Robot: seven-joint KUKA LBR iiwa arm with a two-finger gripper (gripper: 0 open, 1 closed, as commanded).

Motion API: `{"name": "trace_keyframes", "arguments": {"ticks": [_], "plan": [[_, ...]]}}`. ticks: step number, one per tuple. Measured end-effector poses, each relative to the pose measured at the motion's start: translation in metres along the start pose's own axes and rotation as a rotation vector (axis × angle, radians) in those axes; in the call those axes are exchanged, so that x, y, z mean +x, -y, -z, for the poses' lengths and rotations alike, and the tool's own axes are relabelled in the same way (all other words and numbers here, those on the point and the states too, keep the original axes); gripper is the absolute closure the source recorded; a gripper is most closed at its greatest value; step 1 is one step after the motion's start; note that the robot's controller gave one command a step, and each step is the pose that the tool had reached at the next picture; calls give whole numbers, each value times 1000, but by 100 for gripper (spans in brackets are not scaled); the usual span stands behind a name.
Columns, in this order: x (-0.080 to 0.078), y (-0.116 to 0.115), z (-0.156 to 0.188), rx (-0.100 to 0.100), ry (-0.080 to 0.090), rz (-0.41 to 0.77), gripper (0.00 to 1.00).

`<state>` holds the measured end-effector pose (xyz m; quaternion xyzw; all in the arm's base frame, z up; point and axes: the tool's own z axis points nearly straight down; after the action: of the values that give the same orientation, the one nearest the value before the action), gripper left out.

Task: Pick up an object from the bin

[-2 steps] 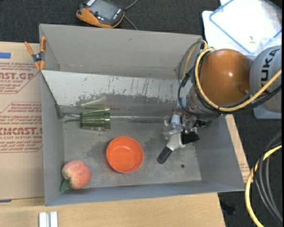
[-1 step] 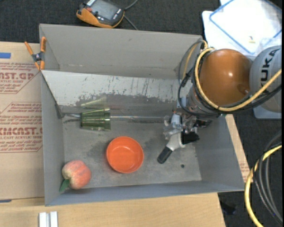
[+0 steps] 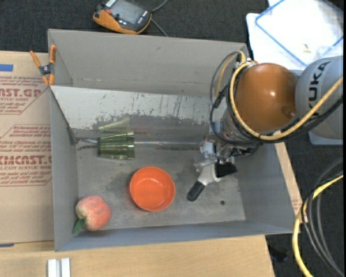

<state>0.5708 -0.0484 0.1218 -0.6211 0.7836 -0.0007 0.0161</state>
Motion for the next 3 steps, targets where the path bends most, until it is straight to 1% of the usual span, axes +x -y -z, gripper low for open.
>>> {"name": "trace_keyframes", "arguments": {"ticks": [1,2,3], "plan": [[17,6,-35,-4,4,154,100],[49,34,-32,-8,8,80,100],[41,7,40,-5,7,102,100]]}}
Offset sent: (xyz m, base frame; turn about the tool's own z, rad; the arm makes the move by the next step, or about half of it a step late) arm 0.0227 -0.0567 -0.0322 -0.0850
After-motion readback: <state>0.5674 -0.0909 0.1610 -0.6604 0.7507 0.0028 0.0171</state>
